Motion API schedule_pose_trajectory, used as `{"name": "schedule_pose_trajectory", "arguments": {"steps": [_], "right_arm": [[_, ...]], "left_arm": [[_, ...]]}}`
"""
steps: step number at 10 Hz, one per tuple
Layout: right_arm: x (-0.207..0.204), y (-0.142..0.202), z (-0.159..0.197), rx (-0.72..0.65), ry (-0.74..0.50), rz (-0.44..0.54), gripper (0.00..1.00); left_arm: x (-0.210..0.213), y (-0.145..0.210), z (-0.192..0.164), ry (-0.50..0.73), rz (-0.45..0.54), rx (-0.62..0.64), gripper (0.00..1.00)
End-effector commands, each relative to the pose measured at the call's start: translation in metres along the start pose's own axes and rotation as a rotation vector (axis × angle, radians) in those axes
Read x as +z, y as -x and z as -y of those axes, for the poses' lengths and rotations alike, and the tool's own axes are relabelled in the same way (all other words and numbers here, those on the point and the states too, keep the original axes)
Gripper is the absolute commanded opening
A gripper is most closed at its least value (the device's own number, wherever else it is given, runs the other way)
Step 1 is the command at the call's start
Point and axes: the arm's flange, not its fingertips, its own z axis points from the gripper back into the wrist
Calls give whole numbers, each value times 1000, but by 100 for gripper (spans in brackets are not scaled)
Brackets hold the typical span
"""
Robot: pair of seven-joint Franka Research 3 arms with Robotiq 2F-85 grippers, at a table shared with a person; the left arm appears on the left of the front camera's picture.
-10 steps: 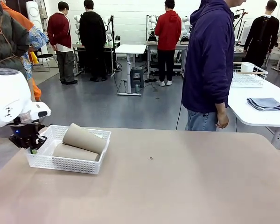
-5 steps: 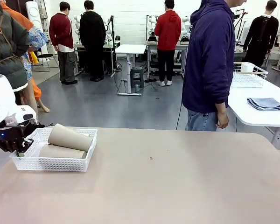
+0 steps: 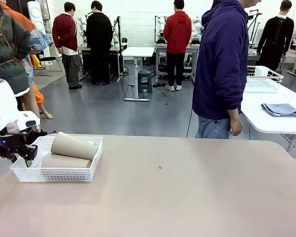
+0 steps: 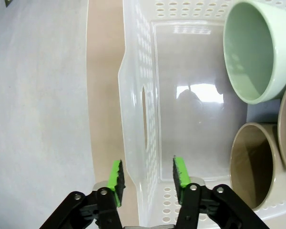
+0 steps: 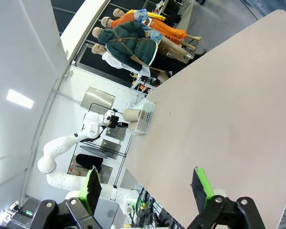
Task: Clean and organize the cups into the basket.
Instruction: Move the Organizing basket back to the left side of the table.
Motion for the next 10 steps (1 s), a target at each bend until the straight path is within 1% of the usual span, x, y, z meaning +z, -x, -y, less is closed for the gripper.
{"name": "schedule_pose_trajectory", "arguments": {"steps": [1,2,8,9,10], "right_arm": [[-2,3,-3,-10,12,3,100],[-2,3,-3,-10,12,3,100],[-2,3,-3,-10,12,3,100],[-2,3,-3,-10,12,3,100],[-2,3,-3,-10,12,3,100]], "left_arm": [[7,1,-3,7,25,-24,97],[6,1,-5,6,23,-26,100],[9,3,-9,15,18,-30,100],[15,4,-9,12,28,-23,100],[30,9,-7,-1,52,32,100]]}}
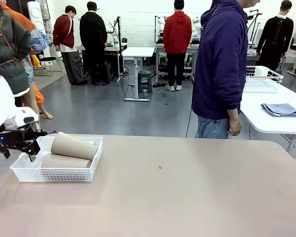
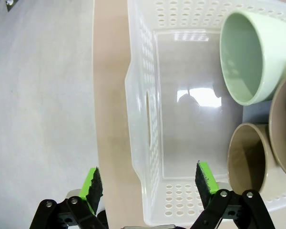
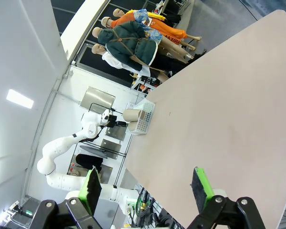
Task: Clean and organize the cups into the basket.
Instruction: Move the Organizing basket back to the left side of the table.
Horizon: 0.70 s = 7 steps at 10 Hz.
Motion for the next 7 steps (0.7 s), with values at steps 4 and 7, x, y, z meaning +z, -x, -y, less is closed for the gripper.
{"name": "schedule_pose_trajectory", "arguments": {"steps": [4,7], "right_arm": [[-2,3,-3,-10,12,3,100],[-2,3,-3,-10,12,3,100]], "left_arm": [[121,56,6,-41,180,93,100],[166,99,9,-3,325,21,100]]}}
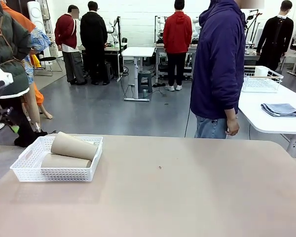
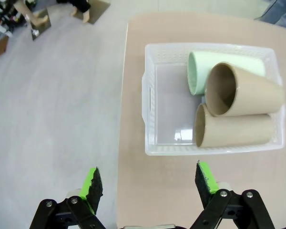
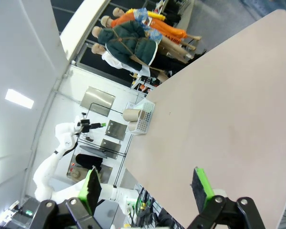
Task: Clean and organize the cups into the basket.
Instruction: Move the Organizing basket back to the left side of the table.
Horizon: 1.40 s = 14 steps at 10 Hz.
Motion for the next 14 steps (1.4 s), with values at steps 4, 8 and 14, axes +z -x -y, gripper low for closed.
{"name": "schedule_pose_trajectory", "arguments": {"steps": [4,8,14], "right_arm": [[-1,3,-3,-10,11,4,100],[-1,3,-3,-10,11,4,100],[-1,3,-3,-10,11,4,100]], "left_arm": [[16,-1,-1,1,39,-8,100],[16,-1,-1,1,39,-8,100],[73,-24,-131,871,-365,265,100]]}}
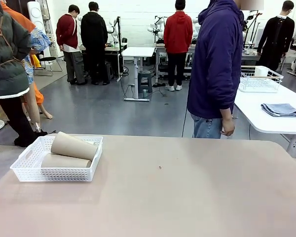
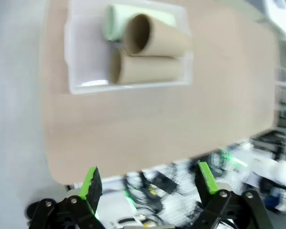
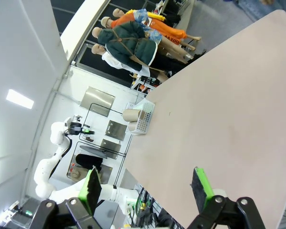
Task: Clean and organize the cups into the basket.
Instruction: Move the Organizing basket back to the left side of the table.
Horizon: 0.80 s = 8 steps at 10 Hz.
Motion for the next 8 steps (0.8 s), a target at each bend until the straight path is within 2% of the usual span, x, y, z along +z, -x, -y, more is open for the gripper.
{"name": "schedule_pose_trajectory", "arguments": {"steps": [1,4,5,8], "right_arm": [[-1,3,-3,-10,11,3,100],[-1,3,-3,-10,11,3,100],[-1,3,-3,-10,11,3,100],[-1,3,-3,-10,11,3,100]], "left_arm": [[57,-21,-43,363,-8,96,100],[91,-23,-135,639,39,67,100],[90,-31,-169,683,52,57,100],[79,-42,-224,729,56,57,100]]}}
